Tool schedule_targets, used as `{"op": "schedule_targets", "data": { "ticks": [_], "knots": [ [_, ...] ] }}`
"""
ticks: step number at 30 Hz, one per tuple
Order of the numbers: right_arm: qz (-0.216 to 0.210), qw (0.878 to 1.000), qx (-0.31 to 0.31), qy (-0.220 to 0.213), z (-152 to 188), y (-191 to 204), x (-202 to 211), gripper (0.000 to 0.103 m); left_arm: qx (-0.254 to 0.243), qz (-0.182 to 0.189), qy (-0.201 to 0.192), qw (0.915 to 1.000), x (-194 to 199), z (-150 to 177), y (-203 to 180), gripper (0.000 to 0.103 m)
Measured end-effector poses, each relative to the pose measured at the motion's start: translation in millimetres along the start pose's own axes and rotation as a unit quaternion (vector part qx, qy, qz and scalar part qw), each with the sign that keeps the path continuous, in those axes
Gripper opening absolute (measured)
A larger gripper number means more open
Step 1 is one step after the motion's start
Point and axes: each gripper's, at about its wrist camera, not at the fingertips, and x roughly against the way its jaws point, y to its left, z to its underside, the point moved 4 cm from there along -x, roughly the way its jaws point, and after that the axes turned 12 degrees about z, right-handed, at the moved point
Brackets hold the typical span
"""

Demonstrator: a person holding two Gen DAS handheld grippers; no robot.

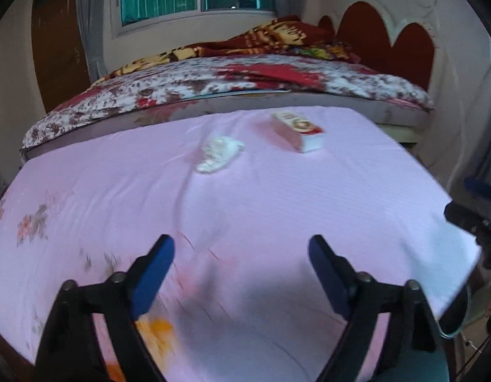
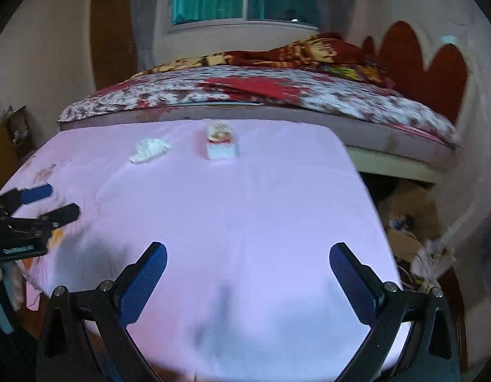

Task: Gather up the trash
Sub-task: 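Move both grippers back toward the tissue and red-white milk carton, then grasp the white tissue with the left gripper while the right gripper grasps the milk carton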

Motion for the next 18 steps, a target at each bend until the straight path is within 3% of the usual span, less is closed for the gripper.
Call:
{"op": "schedule_targets", "data": {
  "ticks": [6,10,18],
  "knots": [
    [-0.022,0.999,0.026,0.009,-58.5,39.7,-85.1,0.102,0.012,0.002,0.014,0.9998,-61.1,-41.2,42.2,0.085],
    [-0.032,0.999,0.025,0.035,-87.6,55.2,-150.5,0.095,0.002,0.002,0.025,0.9997,-101.4,-63.0,52.1,0.085],
    [-0.047,0.996,0.000,0.080,-122.6,73.8,-241.7,0.090,0.021,0.012,0.058,0.9980,-148.6,-76.9,67.9,0.078]
  ]
}}
